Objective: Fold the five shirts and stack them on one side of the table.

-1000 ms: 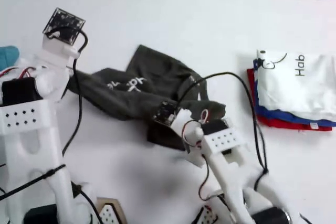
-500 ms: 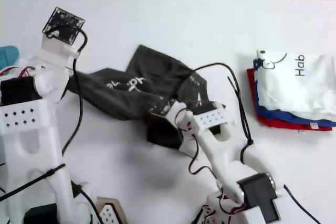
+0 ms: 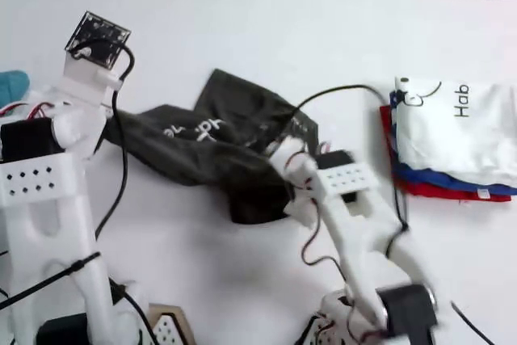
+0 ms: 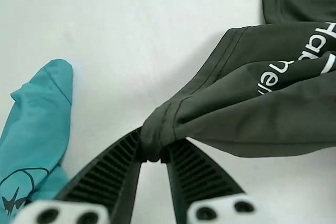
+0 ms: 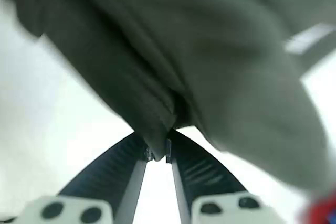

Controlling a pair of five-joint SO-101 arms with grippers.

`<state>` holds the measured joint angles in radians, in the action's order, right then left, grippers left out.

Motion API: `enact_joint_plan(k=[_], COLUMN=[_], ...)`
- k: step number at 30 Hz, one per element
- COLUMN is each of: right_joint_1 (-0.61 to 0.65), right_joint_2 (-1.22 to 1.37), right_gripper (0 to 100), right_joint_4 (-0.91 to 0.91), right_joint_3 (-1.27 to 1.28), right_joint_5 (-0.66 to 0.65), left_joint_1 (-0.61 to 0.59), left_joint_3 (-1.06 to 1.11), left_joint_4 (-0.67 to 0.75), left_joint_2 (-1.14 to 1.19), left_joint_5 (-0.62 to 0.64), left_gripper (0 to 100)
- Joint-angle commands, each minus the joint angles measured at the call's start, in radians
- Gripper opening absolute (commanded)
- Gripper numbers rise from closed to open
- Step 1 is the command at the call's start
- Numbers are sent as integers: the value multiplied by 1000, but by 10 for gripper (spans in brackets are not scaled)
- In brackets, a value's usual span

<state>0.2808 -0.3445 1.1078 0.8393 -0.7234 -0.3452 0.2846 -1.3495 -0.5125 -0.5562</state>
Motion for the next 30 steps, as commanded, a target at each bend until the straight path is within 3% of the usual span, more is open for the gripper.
enact_joint_plan(k=[1, 7, 12, 17, 21, 25, 30], right_joint_1=[-90, -288, -380, -464, -527, -578, -662], right_joint_2=[-240, -573, -671, -677, -677, -677, -676], right_gripper=[22, 22, 22, 22, 22, 22, 22], right_joint_4=[79, 151, 179, 174, 174, 168, 99], right_joint_3=[-21, -15, -14, -14, -14, -14, -15], right_joint_5=[-77, -178, -183, -175, -175, -173, -176], left_joint_1=[-8, -2, 64, 97, 43, -35, 8], left_joint_3=[42, 196, 298, 401, 369, 232, 162], left_joint_4=[11, 71, 68, 32, -8, -61, -230], left_joint_2=[-2, -2, -2, -3, -15, -9, -9], left_joint_5=[-6, -6, -11, -164, -258, -318, -388], left_gripper=[24, 26, 33, 155, 247, 249, 250])
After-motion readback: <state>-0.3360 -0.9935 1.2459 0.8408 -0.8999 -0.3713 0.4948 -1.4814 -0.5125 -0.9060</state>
